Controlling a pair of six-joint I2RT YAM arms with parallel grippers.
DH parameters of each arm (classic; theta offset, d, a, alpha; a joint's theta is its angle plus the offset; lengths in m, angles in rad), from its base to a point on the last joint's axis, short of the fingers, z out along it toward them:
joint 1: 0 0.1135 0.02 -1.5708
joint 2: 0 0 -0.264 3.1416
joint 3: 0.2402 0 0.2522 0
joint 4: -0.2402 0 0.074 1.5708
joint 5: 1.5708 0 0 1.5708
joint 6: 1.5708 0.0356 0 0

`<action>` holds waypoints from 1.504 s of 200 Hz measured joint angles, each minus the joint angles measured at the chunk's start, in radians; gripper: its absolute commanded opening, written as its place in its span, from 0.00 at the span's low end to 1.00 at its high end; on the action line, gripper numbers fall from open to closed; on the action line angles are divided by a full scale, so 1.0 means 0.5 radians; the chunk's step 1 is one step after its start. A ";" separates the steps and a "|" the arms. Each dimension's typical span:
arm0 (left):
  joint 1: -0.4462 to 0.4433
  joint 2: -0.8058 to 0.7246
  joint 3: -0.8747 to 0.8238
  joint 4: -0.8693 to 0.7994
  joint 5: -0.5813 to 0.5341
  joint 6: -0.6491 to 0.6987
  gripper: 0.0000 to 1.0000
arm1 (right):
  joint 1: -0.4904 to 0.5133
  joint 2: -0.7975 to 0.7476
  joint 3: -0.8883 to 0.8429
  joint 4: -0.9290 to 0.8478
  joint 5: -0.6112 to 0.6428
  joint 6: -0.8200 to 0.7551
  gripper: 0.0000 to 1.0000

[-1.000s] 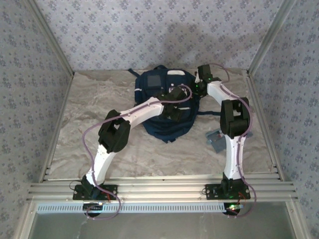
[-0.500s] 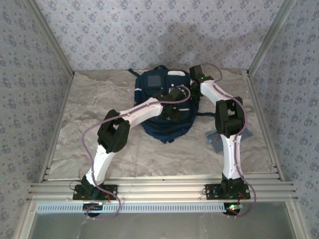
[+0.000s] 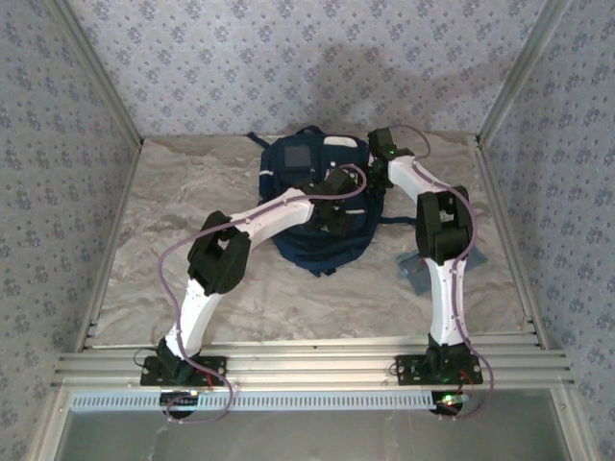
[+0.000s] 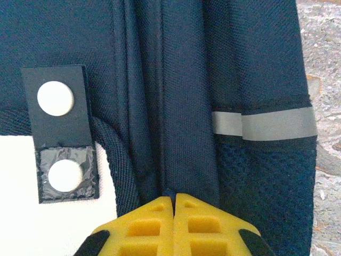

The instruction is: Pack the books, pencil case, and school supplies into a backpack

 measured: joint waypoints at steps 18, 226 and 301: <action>0.005 0.001 0.000 0.007 0.019 -0.018 0.64 | -0.013 -0.101 -0.140 0.072 -0.044 0.002 0.00; 0.077 0.104 0.024 0.195 0.085 -0.209 0.64 | -0.138 -0.926 -0.995 0.384 -0.192 0.210 0.25; 0.077 0.095 -0.002 0.240 0.091 -0.217 0.64 | -0.175 -0.492 -0.688 0.448 -0.175 0.371 0.33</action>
